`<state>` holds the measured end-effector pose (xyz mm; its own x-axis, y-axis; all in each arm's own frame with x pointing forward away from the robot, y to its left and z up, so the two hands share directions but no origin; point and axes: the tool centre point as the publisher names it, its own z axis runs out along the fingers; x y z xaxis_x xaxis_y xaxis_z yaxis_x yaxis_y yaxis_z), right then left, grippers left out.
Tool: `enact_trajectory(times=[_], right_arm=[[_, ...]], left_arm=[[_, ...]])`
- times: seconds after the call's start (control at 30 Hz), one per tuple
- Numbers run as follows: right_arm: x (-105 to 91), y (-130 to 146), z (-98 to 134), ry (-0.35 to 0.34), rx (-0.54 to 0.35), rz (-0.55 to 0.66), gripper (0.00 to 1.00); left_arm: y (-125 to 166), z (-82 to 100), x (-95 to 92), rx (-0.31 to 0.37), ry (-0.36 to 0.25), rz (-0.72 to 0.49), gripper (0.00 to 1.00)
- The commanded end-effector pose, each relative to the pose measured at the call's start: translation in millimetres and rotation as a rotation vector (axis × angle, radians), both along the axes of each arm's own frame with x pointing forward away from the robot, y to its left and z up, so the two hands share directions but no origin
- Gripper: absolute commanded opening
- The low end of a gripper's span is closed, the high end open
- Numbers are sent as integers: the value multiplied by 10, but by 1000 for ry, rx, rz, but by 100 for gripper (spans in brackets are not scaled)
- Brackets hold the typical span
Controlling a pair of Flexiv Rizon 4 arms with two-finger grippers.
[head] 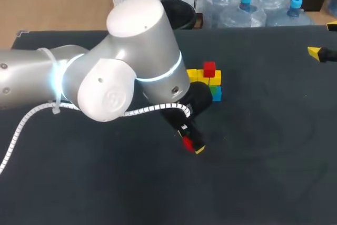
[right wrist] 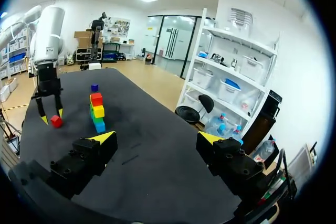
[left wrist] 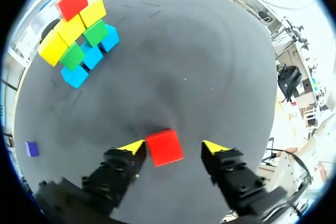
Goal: Place the blue cubes, place green cubes on the blue cubes, place the yellow cubes on the green cubes, then place the red cubes on the yellow cubes, and place purple cube on the red cubes.
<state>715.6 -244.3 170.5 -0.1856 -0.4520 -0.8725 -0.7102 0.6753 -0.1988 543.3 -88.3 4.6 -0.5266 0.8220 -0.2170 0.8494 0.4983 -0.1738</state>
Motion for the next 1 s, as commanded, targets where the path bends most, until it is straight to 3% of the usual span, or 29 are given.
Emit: enact_trajectory(times=[0.03, 0.27, 0.37, 0.57, 0.83, 1.0], right_arm=[[-4, -1, 0, -1, 1, 0, 100], [-4, -1, 0, -1, 1, 0, 100], [-4, -1, 0, -1, 1, 0, 100], [-4, -1, 0, -1, 1, 0, 100], [-4, -1, 0, -1, 1, 0, 100], [-4, -1, 0, -1, 1, 0, 100]], left_arm=[[-6, 32, 16, 12, -1, 0, 0], [84, 133, 78, 27, -29, -49, 0], [178, 272, 116, 51, -73, -117, 0], [515, 638, 230, 27, -118, -298, 0], [1075, 1222, 667, 109, -134, -615, 0], [1098, 1520, 1000, 91, -69, -741, 0]])
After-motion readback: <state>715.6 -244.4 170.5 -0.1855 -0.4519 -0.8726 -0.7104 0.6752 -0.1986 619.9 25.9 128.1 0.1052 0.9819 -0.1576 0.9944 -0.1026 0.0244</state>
